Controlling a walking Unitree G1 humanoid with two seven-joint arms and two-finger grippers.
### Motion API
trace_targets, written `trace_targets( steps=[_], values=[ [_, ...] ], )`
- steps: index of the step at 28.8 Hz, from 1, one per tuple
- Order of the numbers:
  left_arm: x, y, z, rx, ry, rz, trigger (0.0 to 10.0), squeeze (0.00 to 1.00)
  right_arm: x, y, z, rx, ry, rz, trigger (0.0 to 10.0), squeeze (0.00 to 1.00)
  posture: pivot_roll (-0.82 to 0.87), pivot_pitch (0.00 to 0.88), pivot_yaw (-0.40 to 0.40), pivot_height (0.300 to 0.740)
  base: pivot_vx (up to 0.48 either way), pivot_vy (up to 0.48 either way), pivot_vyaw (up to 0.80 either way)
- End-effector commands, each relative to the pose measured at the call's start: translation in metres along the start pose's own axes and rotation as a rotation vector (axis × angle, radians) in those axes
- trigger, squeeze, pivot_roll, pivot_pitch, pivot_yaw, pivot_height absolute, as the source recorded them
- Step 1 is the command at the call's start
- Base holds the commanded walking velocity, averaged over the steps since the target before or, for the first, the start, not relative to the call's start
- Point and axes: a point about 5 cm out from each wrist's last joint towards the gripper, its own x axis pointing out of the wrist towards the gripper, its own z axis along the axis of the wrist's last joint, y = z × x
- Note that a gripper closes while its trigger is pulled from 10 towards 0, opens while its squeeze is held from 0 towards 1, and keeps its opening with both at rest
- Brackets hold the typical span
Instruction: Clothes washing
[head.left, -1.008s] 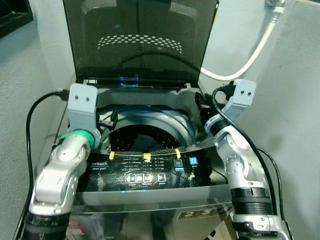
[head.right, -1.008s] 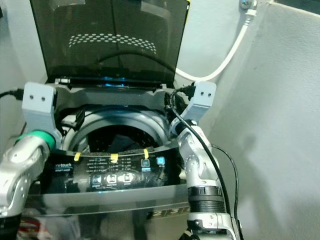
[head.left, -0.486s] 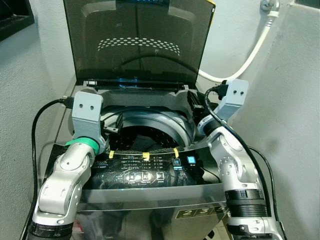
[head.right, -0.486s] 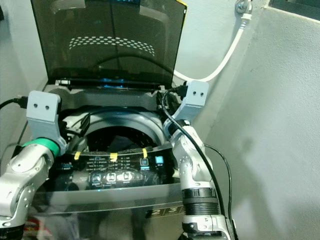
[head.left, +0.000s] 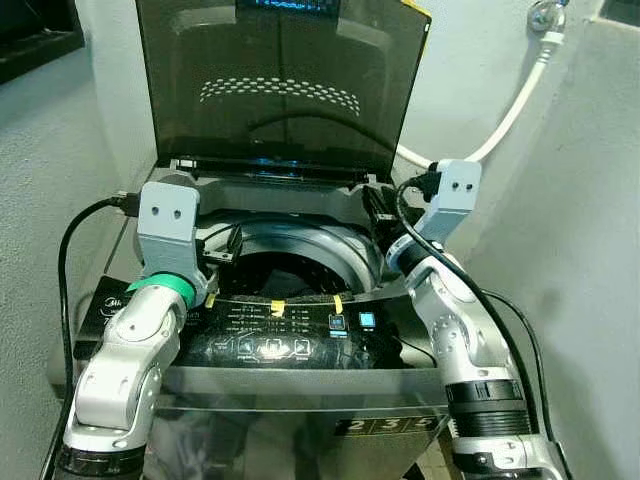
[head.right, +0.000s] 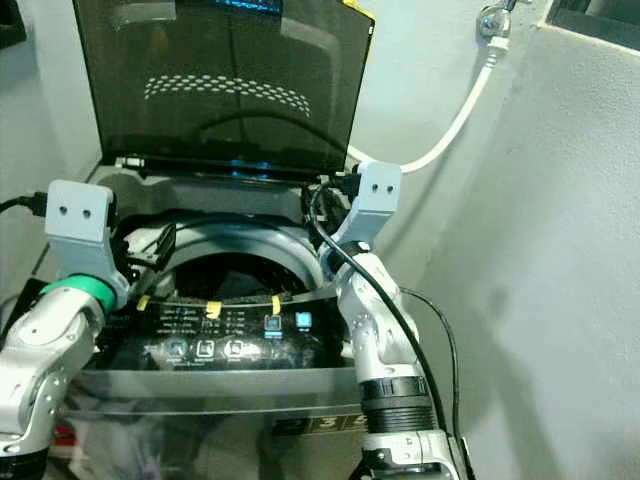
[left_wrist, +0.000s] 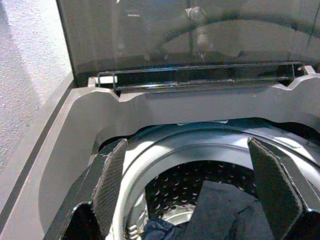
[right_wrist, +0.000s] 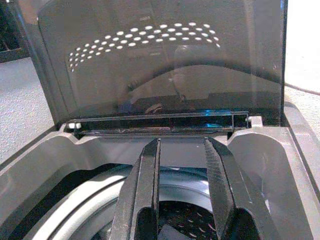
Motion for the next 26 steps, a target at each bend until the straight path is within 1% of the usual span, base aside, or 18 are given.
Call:
trace_targets(
  steps=[1, 8, 9, 10, 11, 12, 14, 18, 24, 26],
  values=[
    [-0.001, -0.001, 0.000, 0.003, -0.006, -0.006, 10.0, 0.00, -0.004, -0.003, -0.002, -0.012, 0.009, -0.010, 10.0, 0.00, 0.12, 0.002, -0.037, 0.740, 0.000, -0.431, 0.00],
    [-0.002, -0.001, 0.002, 0.000, -0.013, -0.006, 10.0, 0.00, -0.005, -0.004, -0.003, -0.013, 0.013, -0.012, 10.0, 0.00, 0.12, 0.004, -0.036, 0.740, 0.000, -0.466, 0.00],
    [-0.002, 0.000, 0.002, -0.069, -0.011, 0.002, 10.0, 0.00, -0.005, -0.004, -0.003, -0.014, 0.014, -0.012, 10.0, 0.00, 0.12, 0.006, -0.037, 0.740, 0.000, 0.000, 0.00],
    [-0.002, 0.000, 0.002, -0.069, -0.011, 0.002, 10.0, 0.00, -0.005, -0.004, -0.003, -0.014, 0.014, -0.012, 10.0, 0.00, 0.12, 0.006, -0.037, 0.740, 0.000, 0.000, 0.00],
    [-0.002, 0.001, 0.002, -0.155, -0.008, 0.012, 10.0, 0.00, -0.005, -0.004, -0.003, -0.015, 0.015, -0.012, 10.0, 0.00, 0.12, 0.005, -0.038, 0.740, 0.000, 0.000, 0.00],
    [-0.002, 0.001, 0.005, -0.168, -0.021, 0.010, 10.0, 0.00, -0.005, -0.004, -0.003, -0.015, 0.016, -0.011, 10.0, 0.00, 0.12, 0.006, -0.040, 0.740, 0.000, 0.480, 0.00],
    [-0.002, 0.001, 0.005, -0.168, -0.021, 0.010, 10.0, 0.00, -0.005, -0.004, -0.003, -0.015, 0.016, -0.011, 10.0, 0.00, 0.12, 0.006, -0.040, 0.740, 0.000, 0.480, 0.00],
    [-0.003, -0.001, 0.011, -0.160, -0.057, -0.001, 10.0, 0.00, -0.004, -0.002, -0.002, -0.015, 0.016, -0.004, 10.0, 0.00, 0.13, 0.005, -0.042, 0.740, 0.000, 0.480, 0.00],
    [-0.004, 0.000, 0.012, -0.156, -0.070, 0.001, 10.0, 0.00, -0.003, -0.001, -0.002, -0.016, 0.018, 0.002, 10.0, 0.00, 0.13, 0.004, -0.043, 0.740, 0.000, 0.480, 0.00],
    [-0.004, 0.001, 0.013, -0.137, -0.086, 0.005, 10.0, 0.00, -0.003, -0.001, -0.002, -0.015, 0.019, 0.004, 10.0, 0.00, 0.13, 0.002, -0.043, 0.740, 0.000, 0.000, 0.00]
  ],
)
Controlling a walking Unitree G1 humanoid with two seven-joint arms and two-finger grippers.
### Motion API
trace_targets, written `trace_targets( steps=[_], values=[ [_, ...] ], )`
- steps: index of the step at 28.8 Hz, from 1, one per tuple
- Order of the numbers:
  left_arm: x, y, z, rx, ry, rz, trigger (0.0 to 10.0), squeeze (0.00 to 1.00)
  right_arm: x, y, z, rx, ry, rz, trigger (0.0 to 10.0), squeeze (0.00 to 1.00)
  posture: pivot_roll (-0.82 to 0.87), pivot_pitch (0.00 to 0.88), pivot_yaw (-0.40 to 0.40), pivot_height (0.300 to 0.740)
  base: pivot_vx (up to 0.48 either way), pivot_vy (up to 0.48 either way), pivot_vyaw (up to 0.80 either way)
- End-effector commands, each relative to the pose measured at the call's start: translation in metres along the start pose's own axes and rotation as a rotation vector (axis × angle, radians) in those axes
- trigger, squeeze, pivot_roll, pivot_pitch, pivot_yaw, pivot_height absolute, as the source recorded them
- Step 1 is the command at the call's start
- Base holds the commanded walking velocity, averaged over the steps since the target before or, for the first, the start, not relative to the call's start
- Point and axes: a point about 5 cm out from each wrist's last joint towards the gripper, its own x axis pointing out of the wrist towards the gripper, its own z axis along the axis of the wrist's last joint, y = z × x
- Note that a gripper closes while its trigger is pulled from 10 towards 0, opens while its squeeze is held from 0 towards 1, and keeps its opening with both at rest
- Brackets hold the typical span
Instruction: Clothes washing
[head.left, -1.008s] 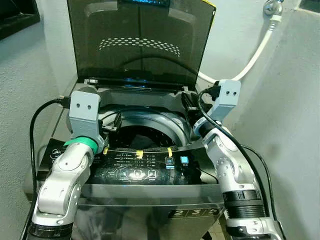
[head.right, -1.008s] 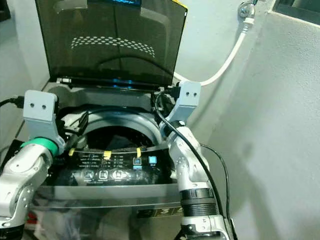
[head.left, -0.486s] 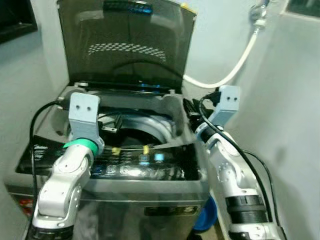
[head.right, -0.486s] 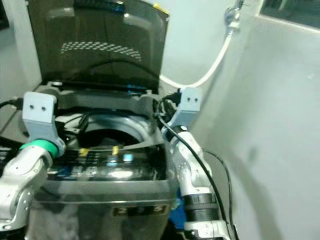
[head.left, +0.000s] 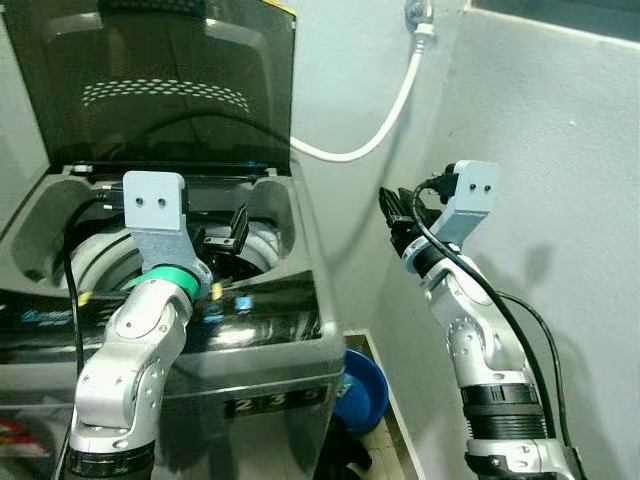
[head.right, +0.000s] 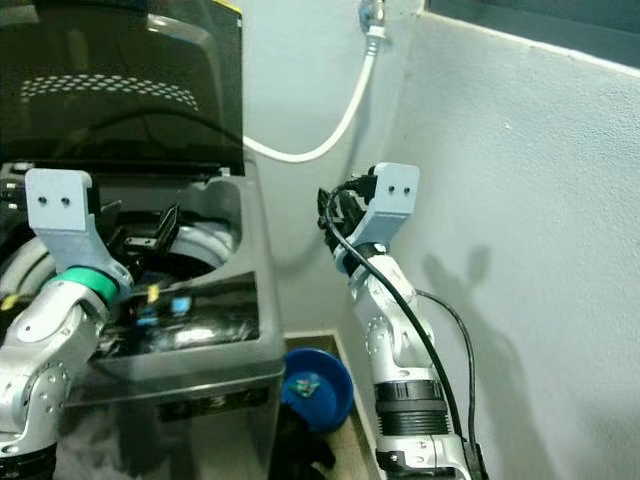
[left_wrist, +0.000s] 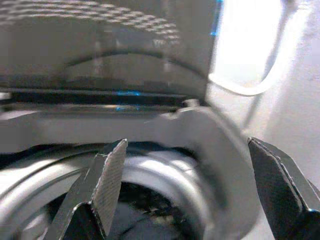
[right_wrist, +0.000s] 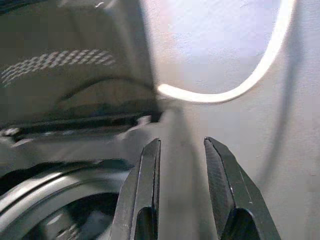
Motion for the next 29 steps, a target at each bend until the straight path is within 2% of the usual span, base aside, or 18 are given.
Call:
trace_targets(
  steps=[1, 15, 18, 23, 29],
  values=[
    [-0.001, 0.002, 0.002, 0.012, -0.014, 0.013, 10.0, 0.00, 0.002, 0.007, -0.002, 0.001, 0.012, 0.026, 10.0, 0.00, 0.13, 0.002, -0.043, 0.740, 0.000, 0.000, 0.00],
    [-0.001, 0.005, -0.006, 0.067, 0.026, 0.014, 10.0, 0.00, 0.002, 0.008, -0.003, -0.004, 0.018, 0.031, 10.0, 0.00, 0.13, 0.000, -0.040, 0.740, 0.000, 0.000, 0.00],
    [-0.001, 0.005, -0.007, 0.082, 0.031, 0.011, 10.0, 0.00, 0.003, 0.007, -0.002, -0.068, 0.014, 0.034, 10.0, 0.00, 0.13, 0.000, -0.038, 0.740, 0.000, 0.000, 0.00],
    [-0.001, 0.004, -0.009, 0.093, 0.033, 0.009, 10.0, 0.00, 0.003, 0.006, -0.001, -0.115, 0.012, 0.021, 10.0, 0.00, 0.13, 0.000, -0.036, 0.740, 0.000, 0.000, 0.80],
    [-0.001, 0.003, -0.014, 0.125, 0.064, 0.002, 10.0, 0.00, 0.003, 0.004, -0.001, -0.125, 0.013, 0.009, 10.0, 0.00, 0.13, 0.000, -0.031, 0.740, 0.000, 0.000, 0.80]
  ],
)
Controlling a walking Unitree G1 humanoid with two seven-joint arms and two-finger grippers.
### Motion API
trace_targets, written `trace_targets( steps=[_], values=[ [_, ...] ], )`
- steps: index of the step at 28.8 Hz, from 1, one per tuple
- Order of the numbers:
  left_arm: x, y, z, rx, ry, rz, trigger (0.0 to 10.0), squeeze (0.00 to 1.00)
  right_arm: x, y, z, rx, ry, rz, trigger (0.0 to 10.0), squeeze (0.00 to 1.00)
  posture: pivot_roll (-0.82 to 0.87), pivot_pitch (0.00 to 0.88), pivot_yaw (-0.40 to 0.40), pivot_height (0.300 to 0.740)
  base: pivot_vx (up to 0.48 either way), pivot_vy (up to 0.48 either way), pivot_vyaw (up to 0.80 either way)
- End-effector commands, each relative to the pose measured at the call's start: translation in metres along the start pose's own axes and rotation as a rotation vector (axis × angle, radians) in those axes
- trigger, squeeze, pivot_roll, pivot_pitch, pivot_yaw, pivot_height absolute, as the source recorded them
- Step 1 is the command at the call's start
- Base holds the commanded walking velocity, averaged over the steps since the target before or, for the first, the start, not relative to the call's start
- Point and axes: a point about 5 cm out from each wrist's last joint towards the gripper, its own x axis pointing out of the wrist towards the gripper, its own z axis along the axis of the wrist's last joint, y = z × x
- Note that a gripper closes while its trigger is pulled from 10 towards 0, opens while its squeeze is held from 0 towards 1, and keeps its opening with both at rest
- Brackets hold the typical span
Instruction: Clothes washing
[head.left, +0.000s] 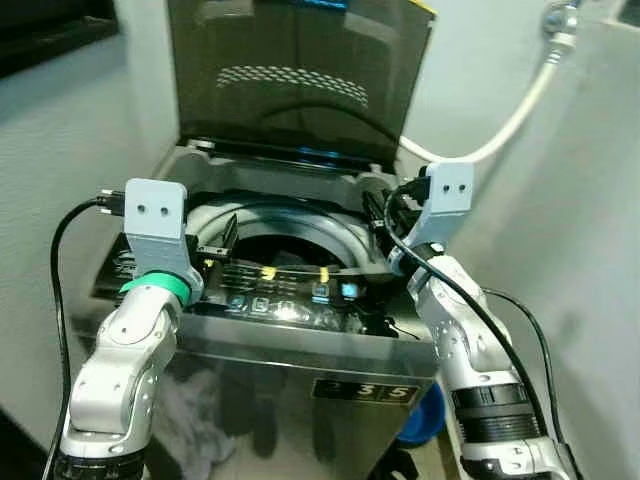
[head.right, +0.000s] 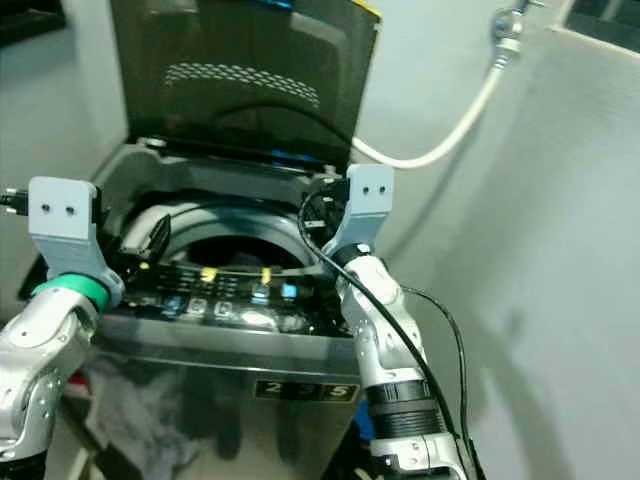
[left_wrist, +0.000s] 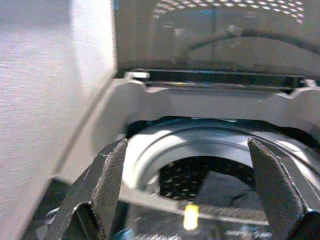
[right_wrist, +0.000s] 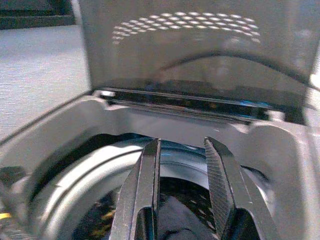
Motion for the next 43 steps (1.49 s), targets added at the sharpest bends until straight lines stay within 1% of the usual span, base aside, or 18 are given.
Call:
trace_targets(
  steps=[1, 8, 12, 24, 43],
  values=[
    [-0.001, 0.000, -0.010, 0.027, 0.044, -0.004, 10.0, 0.00, 0.001, -0.004, 0.001, -0.010, -0.007, -0.024, 10.0, 0.00, 0.12, 0.000, -0.027, 0.740, 0.000, 0.000, 0.80],
    [-0.002, 0.002, -0.014, 0.038, 0.057, -0.004, 10.0, 0.00, 0.000, -0.006, 0.001, -0.020, -0.011, -0.044, 10.0, 0.00, 0.12, 0.002, -0.016, 0.740, 0.000, 0.000, 0.80],
    [0.000, -0.002, -0.014, 0.041, 0.058, -0.017, 10.0, 0.00, -0.001, -0.009, 0.003, -0.030, -0.016, -0.051, 10.0, 0.00, 0.11, 0.005, -0.018, 0.740, 0.000, 0.000, 0.80],
    [-0.002, -0.008, -0.015, 0.041, 0.049, -0.018, 10.0, 0.00, 0.003, -0.011, 0.008, -0.057, -0.019, -0.032, 10.0, 0.00, 0.10, 0.015, -0.072, 0.740, 0.000, 0.000, 0.80],
    [-0.002, -0.009, -0.015, 0.047, 0.046, -0.015, 10.0, 0.00, 0.004, -0.011, 0.008, -0.062, -0.016, -0.026, 10.0, 0.00, 0.10, 0.015, -0.073, 0.740, 0.000, 0.000, 0.80]
  ],
)
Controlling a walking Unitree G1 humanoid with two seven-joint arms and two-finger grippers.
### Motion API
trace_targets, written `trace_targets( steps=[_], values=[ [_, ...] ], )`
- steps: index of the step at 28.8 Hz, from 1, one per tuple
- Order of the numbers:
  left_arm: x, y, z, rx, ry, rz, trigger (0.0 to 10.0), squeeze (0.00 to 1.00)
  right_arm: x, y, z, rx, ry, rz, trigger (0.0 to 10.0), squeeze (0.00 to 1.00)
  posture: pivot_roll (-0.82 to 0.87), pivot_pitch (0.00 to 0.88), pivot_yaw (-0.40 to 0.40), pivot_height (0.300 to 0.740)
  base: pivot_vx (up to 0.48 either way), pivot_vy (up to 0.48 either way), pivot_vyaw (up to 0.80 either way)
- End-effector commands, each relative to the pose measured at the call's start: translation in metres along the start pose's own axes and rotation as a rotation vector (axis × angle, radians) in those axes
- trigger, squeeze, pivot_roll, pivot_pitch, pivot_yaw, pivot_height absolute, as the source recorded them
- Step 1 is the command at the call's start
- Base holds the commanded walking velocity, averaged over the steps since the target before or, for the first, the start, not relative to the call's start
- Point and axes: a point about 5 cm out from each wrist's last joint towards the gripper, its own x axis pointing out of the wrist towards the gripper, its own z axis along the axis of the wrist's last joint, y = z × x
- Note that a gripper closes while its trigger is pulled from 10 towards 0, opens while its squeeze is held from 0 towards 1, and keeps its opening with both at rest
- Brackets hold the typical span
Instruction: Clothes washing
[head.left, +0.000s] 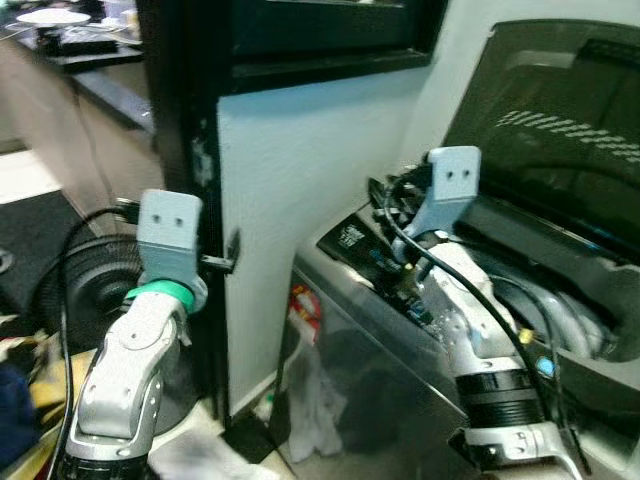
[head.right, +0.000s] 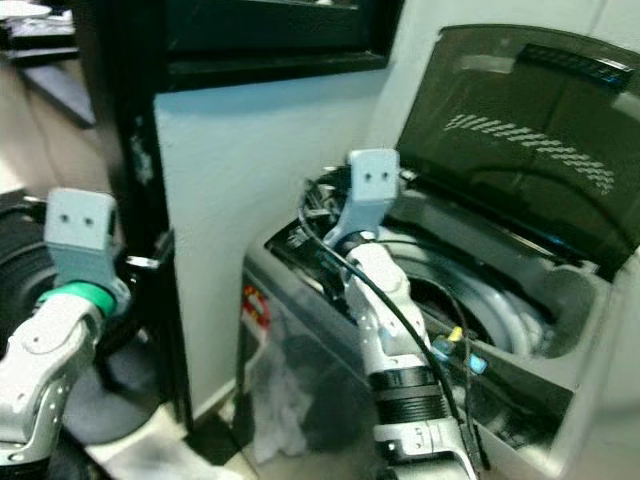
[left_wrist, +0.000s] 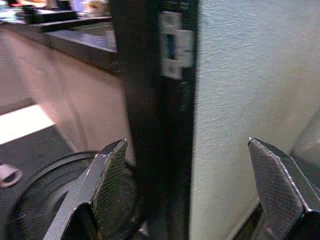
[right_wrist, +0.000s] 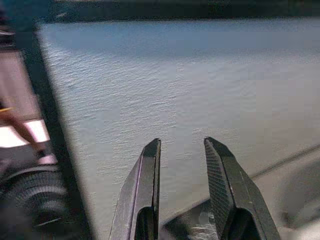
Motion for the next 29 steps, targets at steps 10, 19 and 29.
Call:
trace_targets(
  steps=[10, 19, 29],
  values=[
    [-0.002, -0.004, -0.004, 0.011, 0.014, -0.019, 10.0, 0.00, 0.001, -0.004, 0.002, -0.031, 0.000, -0.009, 10.0, 0.00, 0.09, 0.021, -0.060, 0.740, 0.000, 0.000, 0.80],
    [-0.003, -0.002, -0.007, 0.007, 0.022, -0.008, 10.0, 0.00, 0.002, -0.004, 0.000, -0.034, 0.005, -0.005, 10.0, 0.00, 0.09, 0.019, -0.068, 0.740, 0.000, 0.000, 0.80],
    [-0.008, 0.004, -0.016, -0.120, 0.036, 0.029, 10.0, 0.00, 0.000, -0.010, -0.017, 0.035, 0.069, -0.031, 10.0, 0.00, 0.07, 0.011, -0.063, 0.740, 0.000, 0.000, 0.80]
  ],
)
